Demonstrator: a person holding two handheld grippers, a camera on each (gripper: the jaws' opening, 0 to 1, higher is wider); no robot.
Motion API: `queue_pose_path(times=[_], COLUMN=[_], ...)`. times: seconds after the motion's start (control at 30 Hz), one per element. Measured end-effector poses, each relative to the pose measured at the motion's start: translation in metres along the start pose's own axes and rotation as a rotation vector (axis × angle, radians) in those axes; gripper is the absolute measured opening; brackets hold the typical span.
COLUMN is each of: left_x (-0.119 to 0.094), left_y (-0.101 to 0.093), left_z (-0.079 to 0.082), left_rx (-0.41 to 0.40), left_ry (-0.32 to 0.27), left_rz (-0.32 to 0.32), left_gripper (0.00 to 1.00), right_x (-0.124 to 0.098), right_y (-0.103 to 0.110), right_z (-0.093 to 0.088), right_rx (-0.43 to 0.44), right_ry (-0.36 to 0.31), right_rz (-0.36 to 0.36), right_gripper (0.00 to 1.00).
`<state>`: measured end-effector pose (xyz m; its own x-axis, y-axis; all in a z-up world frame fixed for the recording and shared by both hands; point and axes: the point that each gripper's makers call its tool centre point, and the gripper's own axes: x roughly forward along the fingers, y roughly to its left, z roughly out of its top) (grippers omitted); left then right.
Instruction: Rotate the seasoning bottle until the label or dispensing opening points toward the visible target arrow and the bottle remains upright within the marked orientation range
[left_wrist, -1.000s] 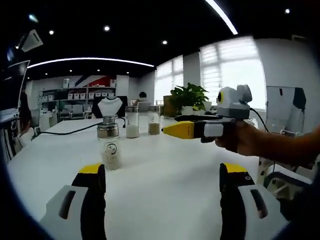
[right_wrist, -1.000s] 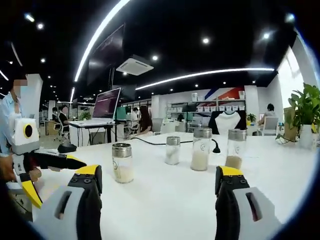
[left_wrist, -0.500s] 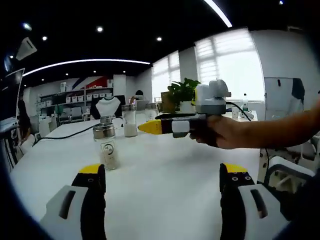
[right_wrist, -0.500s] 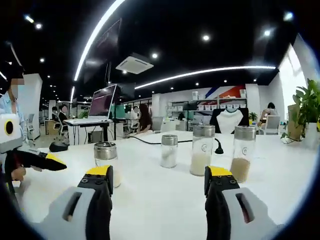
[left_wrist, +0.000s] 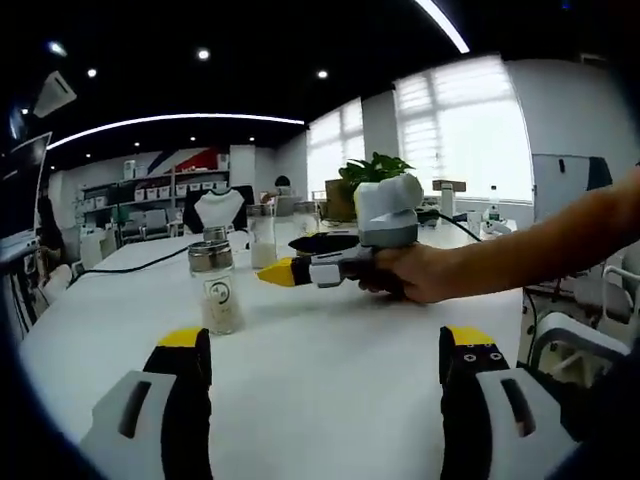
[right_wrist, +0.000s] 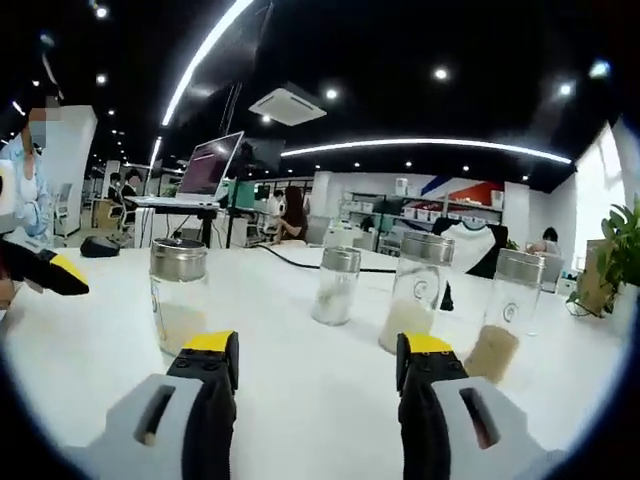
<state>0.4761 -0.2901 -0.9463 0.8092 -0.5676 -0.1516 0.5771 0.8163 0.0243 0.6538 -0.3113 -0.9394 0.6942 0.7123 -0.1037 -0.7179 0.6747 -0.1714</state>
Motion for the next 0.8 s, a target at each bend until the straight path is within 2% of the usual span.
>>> queue_pose_path(times=[0.07, 0.23, 0.3, 0.4, 0.53, 0.63, 0.73, 0.8], left_x=[0.000, 0.001, 0.001, 0.002, 0.001, 0.002, 0.002, 0.003], left_y=[-0.001, -0.003, -0.003, -0.003, -0.002, -0.001, -0.002, -0.003], left_z=[-0.001, 0.000, 0.000, 0.001, 0.000, -0.001, -0.001, -0.002], left_rx=[0.002, 0.001, 0.002, -0.003, -0.004, -0.010, -0.011, -0.012], left_ry=[0.002, -0.001, 0.000, -0.003, -0.003, -0.001, -0.002, 0.001], left_rz=[-0.002, -0.008, -0.007, -0.010, -0.007, -0.006, -0.008, -0.011], left_gripper=[1.00, 1.00, 1.00, 1.00, 1.00, 1.00, 1.00, 1.00], right_x=[0.006, 0.022, 0.027, 0.035, 0.044, 0.051, 0.059, 0.062], right_y=[0.000, -0.010, -0.011, -0.004, -0.006, -0.008, -0.005, -0.008], right_z=[0.006, 0.012, 0.020, 0.018, 0.026, 0.028, 0.028, 0.029], right_rx=[0.040, 0.059, 0.127, 0.052, 0.041, 0.063, 0.023, 0.011], right_ry=[-0.015, -0.015, -0.049, -0.002, -0.014, -0.010, 0.018, 0.009], right_rz=[0.007, -0.004, -0.011, 0.030, 0.052, 0.068, 0.089, 0.075], right_gripper=[0.63, 0.63, 0.63, 0.62, 0.61, 0.61, 0.61, 0.61])
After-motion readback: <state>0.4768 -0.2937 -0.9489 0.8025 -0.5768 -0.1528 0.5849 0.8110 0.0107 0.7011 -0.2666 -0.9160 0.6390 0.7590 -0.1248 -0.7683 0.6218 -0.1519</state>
